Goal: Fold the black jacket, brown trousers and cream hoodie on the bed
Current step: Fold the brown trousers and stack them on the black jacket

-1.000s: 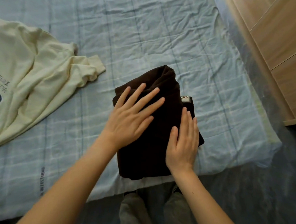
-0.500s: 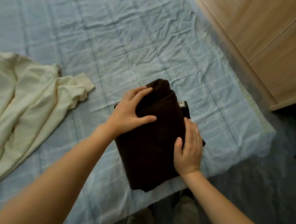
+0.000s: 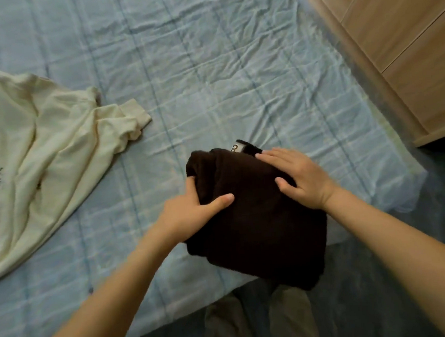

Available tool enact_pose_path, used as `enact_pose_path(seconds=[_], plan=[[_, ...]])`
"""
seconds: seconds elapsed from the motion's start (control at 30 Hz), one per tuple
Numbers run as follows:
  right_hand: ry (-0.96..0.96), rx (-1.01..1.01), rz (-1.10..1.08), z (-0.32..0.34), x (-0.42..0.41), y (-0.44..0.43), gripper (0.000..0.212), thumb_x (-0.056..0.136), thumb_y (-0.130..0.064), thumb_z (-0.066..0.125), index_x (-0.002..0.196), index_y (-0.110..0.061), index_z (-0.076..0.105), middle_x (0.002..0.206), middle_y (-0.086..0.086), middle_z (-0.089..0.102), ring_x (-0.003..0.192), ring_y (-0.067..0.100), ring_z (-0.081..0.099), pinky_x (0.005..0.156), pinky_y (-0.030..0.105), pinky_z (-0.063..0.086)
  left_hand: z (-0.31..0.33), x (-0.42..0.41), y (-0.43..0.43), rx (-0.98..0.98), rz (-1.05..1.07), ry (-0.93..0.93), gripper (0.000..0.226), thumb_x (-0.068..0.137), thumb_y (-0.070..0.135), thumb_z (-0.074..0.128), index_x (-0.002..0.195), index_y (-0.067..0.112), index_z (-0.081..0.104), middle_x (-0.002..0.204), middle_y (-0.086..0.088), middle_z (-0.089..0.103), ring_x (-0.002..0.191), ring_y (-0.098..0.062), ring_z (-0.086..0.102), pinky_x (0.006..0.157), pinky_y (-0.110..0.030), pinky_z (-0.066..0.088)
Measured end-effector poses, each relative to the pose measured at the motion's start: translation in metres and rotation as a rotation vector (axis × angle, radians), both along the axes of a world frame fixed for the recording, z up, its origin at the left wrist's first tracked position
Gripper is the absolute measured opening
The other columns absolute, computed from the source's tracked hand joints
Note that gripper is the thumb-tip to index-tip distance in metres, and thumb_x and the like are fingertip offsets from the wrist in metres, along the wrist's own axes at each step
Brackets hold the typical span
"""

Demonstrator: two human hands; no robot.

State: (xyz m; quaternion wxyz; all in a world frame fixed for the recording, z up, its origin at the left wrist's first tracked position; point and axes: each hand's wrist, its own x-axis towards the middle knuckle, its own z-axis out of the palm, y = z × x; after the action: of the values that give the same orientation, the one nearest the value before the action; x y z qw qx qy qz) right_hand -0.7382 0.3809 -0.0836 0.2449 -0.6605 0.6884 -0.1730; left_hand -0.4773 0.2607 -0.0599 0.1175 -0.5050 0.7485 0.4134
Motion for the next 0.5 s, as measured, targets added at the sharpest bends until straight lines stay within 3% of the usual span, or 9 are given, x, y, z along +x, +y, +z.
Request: enact_pose_path(seconds=[0.1,0.17,0.23,0.33,0.43,0.5], plan=[[0.123,0.04,0.089,0.014,0.0,-0.009,0.063,0.089,-0.043,0.038,0.146,-0.02,0.047,0.147,0.01,0.05,0.137,0.032,0.043,0.113,0.051,0.031,-0.008,0.011,0.032,-0.006,0.073,-0.014,0.104,0.053,0.103,0.031,0.134,0.038,0.022,0.118,0.003,0.068,0.101,-0.027,0.066,0.07,-0.034,0.041],[0.227,-0.009,-0.174,0.023,0.018,0.006,0.06,0.089,-0.051,0.039,0.141,-0.025,0.054,0.147,0.012,0.049,0.139,0.038,0.04,0.113,0.056,0.029,-0.01,0.008,0.031,-0.033,0.079,-0.034,0.099,0.057,0.101,0.031,0.134,0.038,0.021,0.114,0.001,0.069,0.098,-0.029,0.066,0.071,-0.036,0.044],[0.208,-0.01,-0.569,0.031,0.042,0.033,0.056,0.09,-0.056,0.047,0.141,-0.033,0.053,0.154,0.012,0.039,0.142,0.04,0.029,0.114,0.057,0.026,-0.011,0.007,0.026,-0.042,0.061,-0.032,0.097,0.058,0.1,0.032,0.133,0.04,0.021,0.111,0.001,0.07,0.096,-0.029,0.066,0.07,-0.036,0.045],[-0.088,0.004,-0.859,0.038,0.079,0.077,0.074,0.085,-0.056,0.065,0.15,-0.045,0.03,0.159,0.011,0.022,0.145,0.03,0.023,0.115,0.047,0.028,-0.01,0.009,0.027,-0.025,0.07,-0.009,0.101,0.057,0.101,0.032,0.14,0.046,0.014,0.117,0.005,0.068,0.097,-0.025,0.067,0.067,-0.034,0.043],[-0.5,-0.114,-0.95,0.031,0.107,0.107,0.099,0.074,-0.054,0.078,0.148,-0.058,0.014,0.154,-0.026,0.023,0.142,-0.004,0.026,0.11,0.023,0.029,-0.015,0.013,0.032,-0.04,0.115,0.028,0.101,0.058,0.101,0.035,0.141,0.05,0.008,0.127,0.007,0.064,0.103,-0.027,0.066,0.07,-0.034,0.044],[-0.62,-0.114,-0.937,0.021,0.111,0.115,0.106,0.068,-0.049,0.08,0.147,-0.062,0.01,0.142,-0.049,0.019,0.136,-0.018,0.026,0.105,0.01,0.03,-0.019,0.015,0.035,0.039,0.198,0.132,0.099,0.059,0.095,0.047,0.139,0.053,0.007,0.127,0.016,0.059,0.109,-0.024,0.064,0.075,-0.032,0.042]])
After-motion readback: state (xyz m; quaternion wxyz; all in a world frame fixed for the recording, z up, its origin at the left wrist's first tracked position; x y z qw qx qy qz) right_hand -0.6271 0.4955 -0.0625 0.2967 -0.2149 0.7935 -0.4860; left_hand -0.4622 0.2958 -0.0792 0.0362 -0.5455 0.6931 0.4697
